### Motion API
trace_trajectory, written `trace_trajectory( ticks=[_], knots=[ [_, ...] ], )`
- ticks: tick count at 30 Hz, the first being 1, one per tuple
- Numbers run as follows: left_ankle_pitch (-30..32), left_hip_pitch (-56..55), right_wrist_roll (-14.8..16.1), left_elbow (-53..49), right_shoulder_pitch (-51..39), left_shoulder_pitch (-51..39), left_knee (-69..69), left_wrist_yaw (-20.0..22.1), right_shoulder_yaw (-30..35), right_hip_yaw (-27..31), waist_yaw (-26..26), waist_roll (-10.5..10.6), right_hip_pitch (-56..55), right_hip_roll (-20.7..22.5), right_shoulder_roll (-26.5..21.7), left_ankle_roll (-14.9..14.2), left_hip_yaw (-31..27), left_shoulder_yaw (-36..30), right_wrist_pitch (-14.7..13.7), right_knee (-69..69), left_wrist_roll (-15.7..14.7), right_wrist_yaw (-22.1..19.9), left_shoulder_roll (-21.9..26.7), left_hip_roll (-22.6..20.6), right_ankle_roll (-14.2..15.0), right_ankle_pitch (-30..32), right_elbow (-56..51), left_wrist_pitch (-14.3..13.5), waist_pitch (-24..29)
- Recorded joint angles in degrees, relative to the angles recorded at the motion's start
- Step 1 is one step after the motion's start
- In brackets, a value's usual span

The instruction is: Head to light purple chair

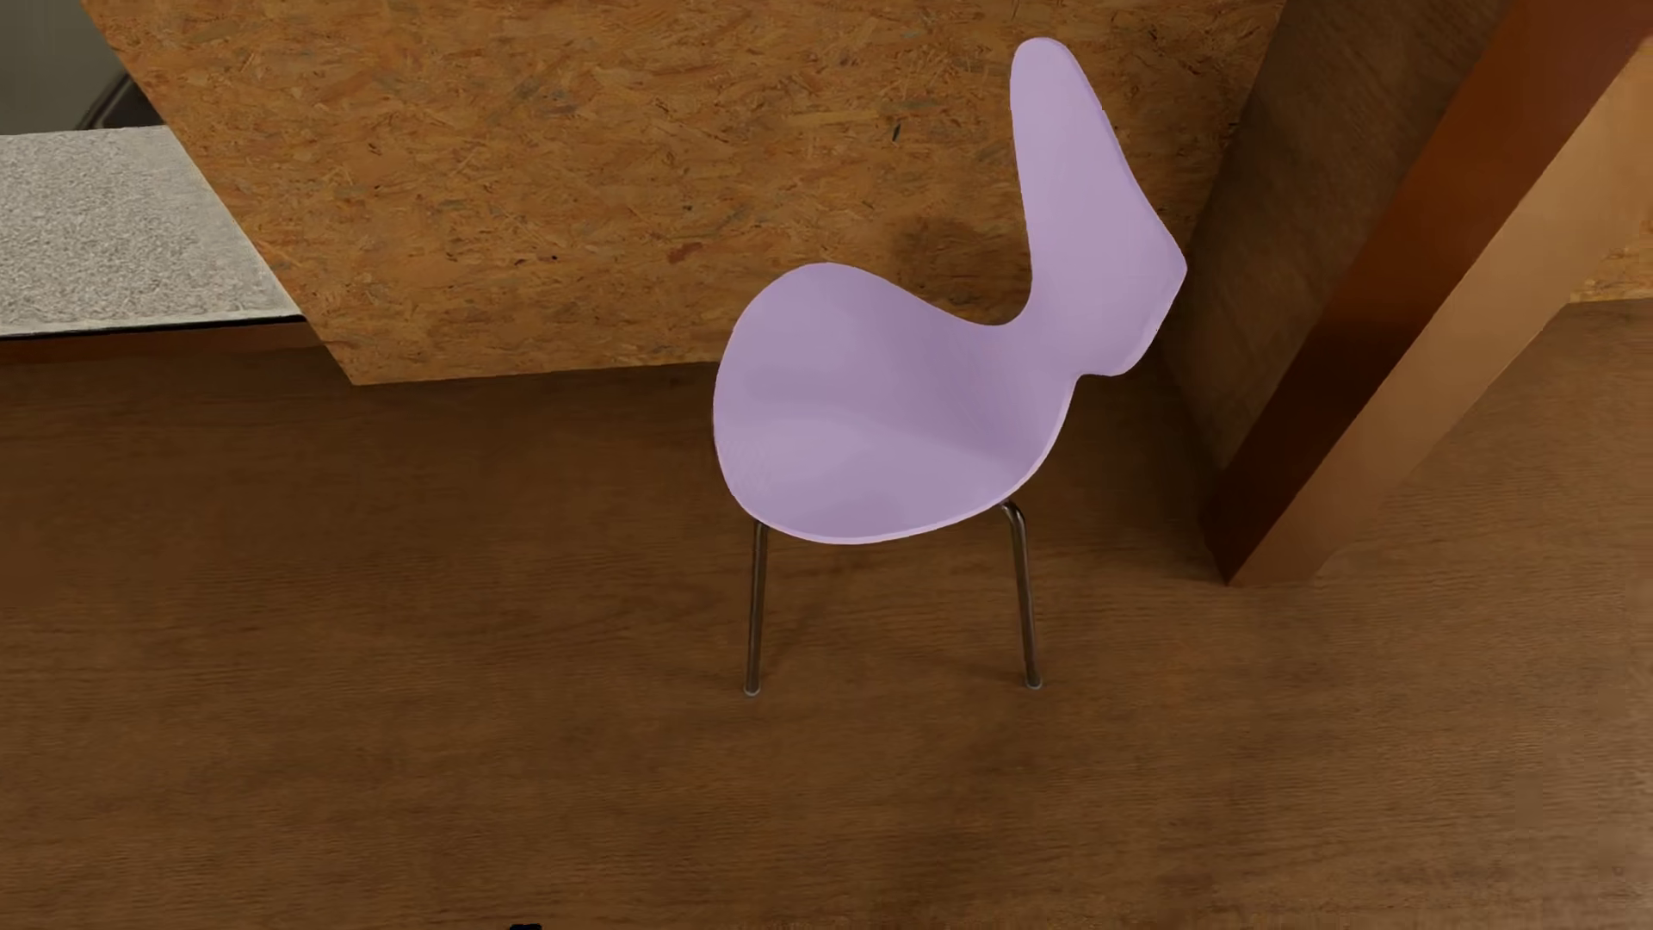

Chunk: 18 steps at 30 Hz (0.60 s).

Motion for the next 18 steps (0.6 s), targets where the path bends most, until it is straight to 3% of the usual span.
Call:
trace_trajectory(
  ticks=[3, 6, 7, 9, 10, 18],
  knots=[
    [-0.60, -0.07, 0.60, 0.82, -0.59, -0.68, -0.21, 0.22, 0.98, -5.99, 0.32, -1.11, -1.85, -2.46, 0.17, 1.70, 3.41, 0.05, 0.09, 1.49, -0.01, 0.08, 0.63, -0.92, -2.90, -0.21, 0.39, -0.22, 0.12],
    [-0.72, 0.06, 1.16, 1.79, -1.62, -1.30, -0.11, -0.05, 1.81, -1.98, 0.46, -1.68, -3.72, 3.53, -0.01, 2.64, 5.85, -0.22, -0.14, 7.46, 0.13, -0.22, 1.30, -0.67, 0.31, -5.16, 0.06, -0.10, 0.08],
    [-0.70, 0.17, 1.31, 1.68, -2.14, -1.92, -0.26, -0.25, 1.91, -1.94, 0.66, -1.88, -3.39, 5.29, -0.03, 2.85, 6.59, -0.74, -0.24, 8.53, 0.21, -0.42, 1.23, -0.59, -0.69, -6.31, 0.05, 0.82, -0.03],
    [-0.28, 0.60, 1.73, 1.67, -2.69, -2.62, -1.68, -0.31, 2.09, -9.22, 1.02, -2.26, -0.72, 4.68, 0.28, 3.16, 7.50, -1.18, -0.59, 5.42, 0.04, -1.13, 1.61, -0.28, -4.41, -6.27, -0.24, 1.82, -0.38],
    [-0.06, 0.69, 1.86, 1.84, -2.92, -2.97, -2.11, -0.22, 2.34, -10.12, 0.87, -2.32, 0.51, 5.22, 0.41, 3.25, 7.45, -1.04, -0.76, 2.91, -0.18, -1.54, 1.70, -0.10, -5.05, -5.88, -0.31, 2.22, -0.53],
    [0.92, 0.67, 2.53, 4.14, -4.46, -4.09, -4.18, -0.22, 3.59, -9.96, 0.58, -1.47, 3.10, 8.37, 0.04, 3.80, 8.21, 0.27, -0.44, -5.74, -0.99, -2.13, -0.30, 1.48, -3.00, -2.28, -0.18, 3.47, -1.19]
  ],
)
